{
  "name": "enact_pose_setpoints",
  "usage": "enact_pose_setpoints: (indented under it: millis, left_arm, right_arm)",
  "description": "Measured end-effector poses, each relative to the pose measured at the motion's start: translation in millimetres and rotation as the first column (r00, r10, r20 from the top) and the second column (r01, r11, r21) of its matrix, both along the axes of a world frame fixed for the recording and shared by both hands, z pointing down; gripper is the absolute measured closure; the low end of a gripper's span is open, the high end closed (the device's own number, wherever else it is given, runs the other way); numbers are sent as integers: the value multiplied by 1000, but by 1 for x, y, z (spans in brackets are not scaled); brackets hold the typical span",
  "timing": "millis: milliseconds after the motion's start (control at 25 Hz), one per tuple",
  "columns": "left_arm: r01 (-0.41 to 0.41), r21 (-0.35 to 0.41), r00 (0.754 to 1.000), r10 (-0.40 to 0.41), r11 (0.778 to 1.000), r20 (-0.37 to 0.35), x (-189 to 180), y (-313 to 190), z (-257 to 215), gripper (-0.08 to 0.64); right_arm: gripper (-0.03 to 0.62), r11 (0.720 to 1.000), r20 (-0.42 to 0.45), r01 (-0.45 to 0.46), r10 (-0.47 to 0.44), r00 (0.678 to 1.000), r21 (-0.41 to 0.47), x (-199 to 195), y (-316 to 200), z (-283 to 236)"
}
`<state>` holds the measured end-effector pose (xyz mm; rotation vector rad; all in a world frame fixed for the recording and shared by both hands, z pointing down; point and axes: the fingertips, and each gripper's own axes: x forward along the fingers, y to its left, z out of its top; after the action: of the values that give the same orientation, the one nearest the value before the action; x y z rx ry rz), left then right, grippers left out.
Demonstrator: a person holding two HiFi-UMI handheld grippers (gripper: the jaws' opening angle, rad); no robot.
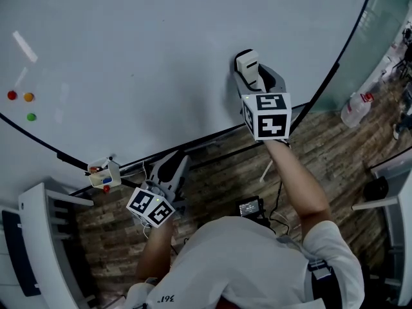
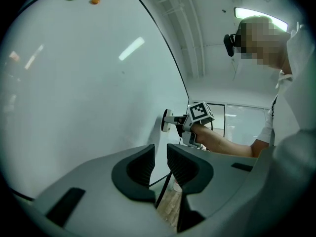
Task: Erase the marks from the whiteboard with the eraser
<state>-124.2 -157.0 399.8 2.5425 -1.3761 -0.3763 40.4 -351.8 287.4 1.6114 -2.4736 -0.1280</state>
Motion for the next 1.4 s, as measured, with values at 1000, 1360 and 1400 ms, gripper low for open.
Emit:
enact_pose_setpoints:
  millis: [1000, 1360, 1400]
  left_arm:
    - [165, 39, 986, -164, 986, -26, -112, 56, -12, 479]
    - [175, 39, 984, -174, 984, -32, -129, 64, -7, 478]
    - [175, 38, 984, -174, 984, -33, -129, 64, -7, 477]
  right_arm:
    - [339, 911, -104, 365, -351, 931, 194, -249, 90, -120]
    - [339, 920, -142, 300, -271, 952, 253, -271, 85, -132]
    - [339, 920, -143, 294, -265, 954, 257, -272, 84, -132]
